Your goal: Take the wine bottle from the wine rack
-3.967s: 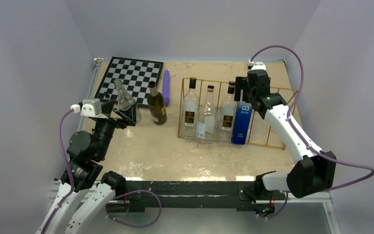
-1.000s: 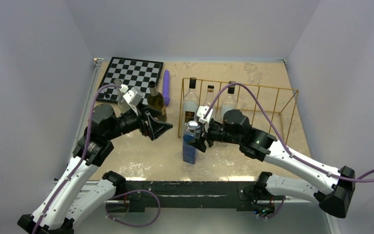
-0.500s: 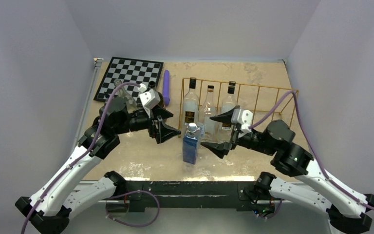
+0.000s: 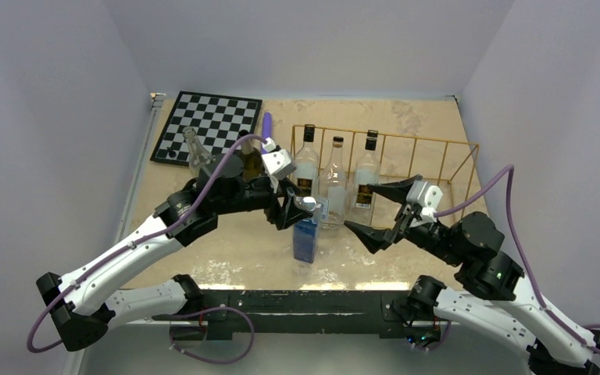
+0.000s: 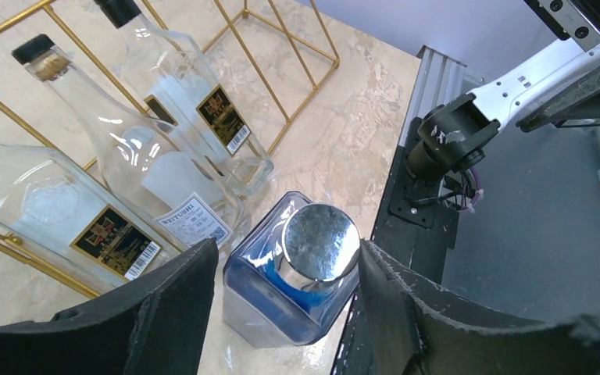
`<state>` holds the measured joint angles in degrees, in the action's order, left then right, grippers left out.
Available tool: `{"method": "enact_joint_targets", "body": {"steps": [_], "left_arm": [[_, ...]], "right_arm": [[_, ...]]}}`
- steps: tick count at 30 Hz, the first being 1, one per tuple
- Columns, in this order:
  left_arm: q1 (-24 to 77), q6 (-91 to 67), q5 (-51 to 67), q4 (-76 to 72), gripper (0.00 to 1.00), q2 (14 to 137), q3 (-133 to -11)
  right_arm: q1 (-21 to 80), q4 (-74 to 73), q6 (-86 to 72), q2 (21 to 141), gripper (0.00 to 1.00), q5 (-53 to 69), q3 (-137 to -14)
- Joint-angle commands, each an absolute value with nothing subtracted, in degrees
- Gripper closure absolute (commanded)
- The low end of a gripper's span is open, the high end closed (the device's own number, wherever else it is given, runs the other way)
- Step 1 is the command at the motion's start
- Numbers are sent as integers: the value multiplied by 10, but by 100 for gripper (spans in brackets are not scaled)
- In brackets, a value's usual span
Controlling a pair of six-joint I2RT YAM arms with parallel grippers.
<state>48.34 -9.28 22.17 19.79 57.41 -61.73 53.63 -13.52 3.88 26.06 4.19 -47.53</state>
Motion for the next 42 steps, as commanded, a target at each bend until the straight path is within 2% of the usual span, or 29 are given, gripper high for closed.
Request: {"method": "enact_joint_targets", "body": {"steps": [1, 12, 18, 21, 22, 32, 39, 42], "left_arm": [[504, -84, 199, 176, 33, 582, -642], [533, -88, 173, 139, 40, 595, -610], [538, -100, 166, 145, 77, 593, -609], [538, -111, 130, 169, 97, 568, -604], [538, -114, 110, 179, 100, 554, -600], [535, -138, -202, 333, 100, 427, -623], [515, -195, -451, 465, 100, 423, -673], [477, -246, -507, 516, 100, 417, -683]], "right_arm": [[537, -148, 38, 254, 1, 25, -477], [537, -144, 45, 243, 1, -22, -467], [537, -138, 42, 245, 1, -35, -460], [537, -135, 43, 238, 1, -45, -453], [537, -134, 44, 236, 1, -48, -451], [537, -127, 45, 228, 1, -60, -441], [537, -131, 49, 221, 1, -68, -434], [537, -133, 54, 213, 1, -76, -434]]}}
